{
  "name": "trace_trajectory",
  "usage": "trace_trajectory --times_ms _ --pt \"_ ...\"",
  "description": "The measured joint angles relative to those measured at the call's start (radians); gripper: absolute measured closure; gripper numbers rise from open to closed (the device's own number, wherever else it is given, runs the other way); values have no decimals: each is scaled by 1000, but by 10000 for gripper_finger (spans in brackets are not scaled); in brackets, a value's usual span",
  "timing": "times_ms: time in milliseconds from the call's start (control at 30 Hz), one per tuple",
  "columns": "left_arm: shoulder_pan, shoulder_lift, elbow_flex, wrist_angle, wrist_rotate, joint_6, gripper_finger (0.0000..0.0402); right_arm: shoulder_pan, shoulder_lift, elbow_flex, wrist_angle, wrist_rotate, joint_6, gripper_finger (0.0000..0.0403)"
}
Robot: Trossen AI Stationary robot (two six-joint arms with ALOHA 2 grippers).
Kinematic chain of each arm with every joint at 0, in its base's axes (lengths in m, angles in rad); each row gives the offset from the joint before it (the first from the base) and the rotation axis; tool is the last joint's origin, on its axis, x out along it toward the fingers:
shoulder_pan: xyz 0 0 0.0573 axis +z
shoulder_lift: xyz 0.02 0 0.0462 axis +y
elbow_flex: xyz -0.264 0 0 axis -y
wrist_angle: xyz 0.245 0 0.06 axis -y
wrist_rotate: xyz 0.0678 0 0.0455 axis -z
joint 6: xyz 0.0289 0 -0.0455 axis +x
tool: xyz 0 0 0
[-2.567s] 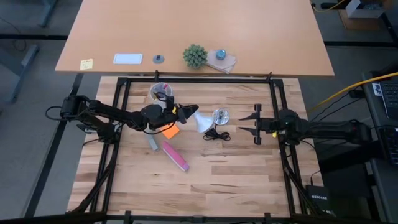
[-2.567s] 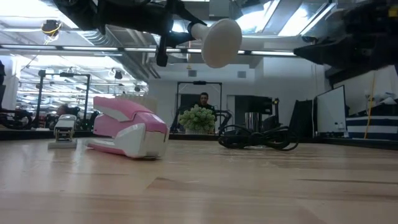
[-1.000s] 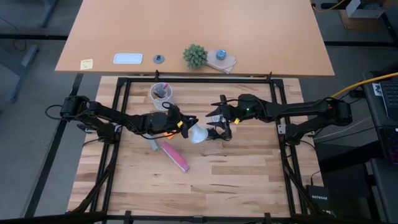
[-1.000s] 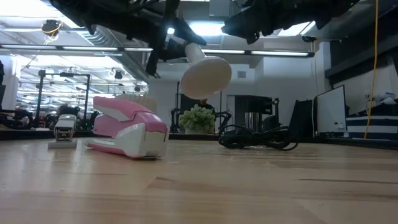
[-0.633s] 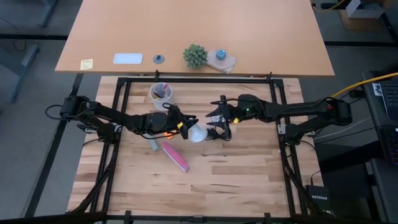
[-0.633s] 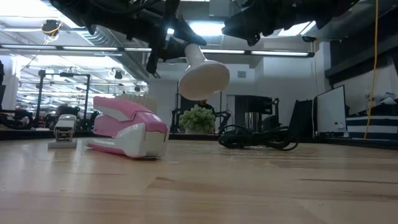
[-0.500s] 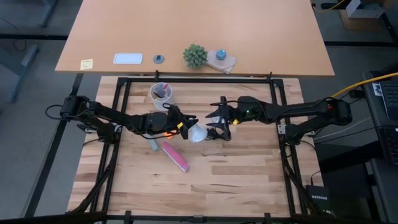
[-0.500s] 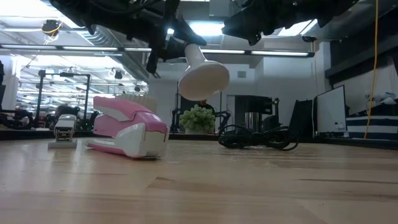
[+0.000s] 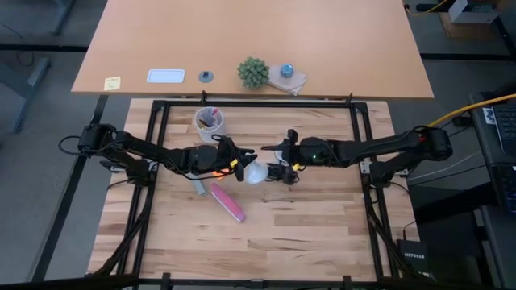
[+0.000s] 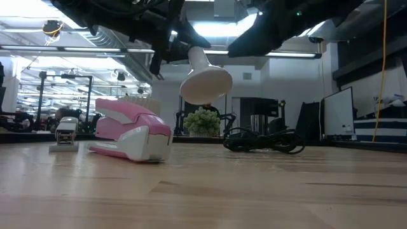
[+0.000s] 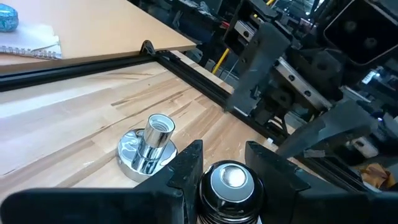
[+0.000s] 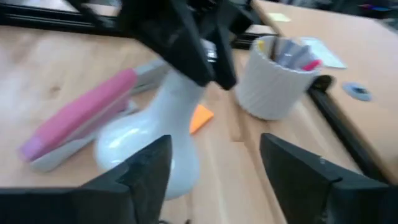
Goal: Screw lightbulb
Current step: Insert the lightbulb into the lamp
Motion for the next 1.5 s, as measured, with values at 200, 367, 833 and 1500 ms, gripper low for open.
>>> trace_trajectory --times_ms 200,367,833,1500 --pt "0 0 0 -10 0 0 293 10 12 0 35 -72 69 102" --pt "0 0 0 -2 0 20 293 10 15 0 65 -164 271 102" --pt "0 0 0 12 0 33 293 10 204 10 338 -157 477 104" --pt "-1 0 -1 27 0 22 293 9 304 89 346 -94 366 124"
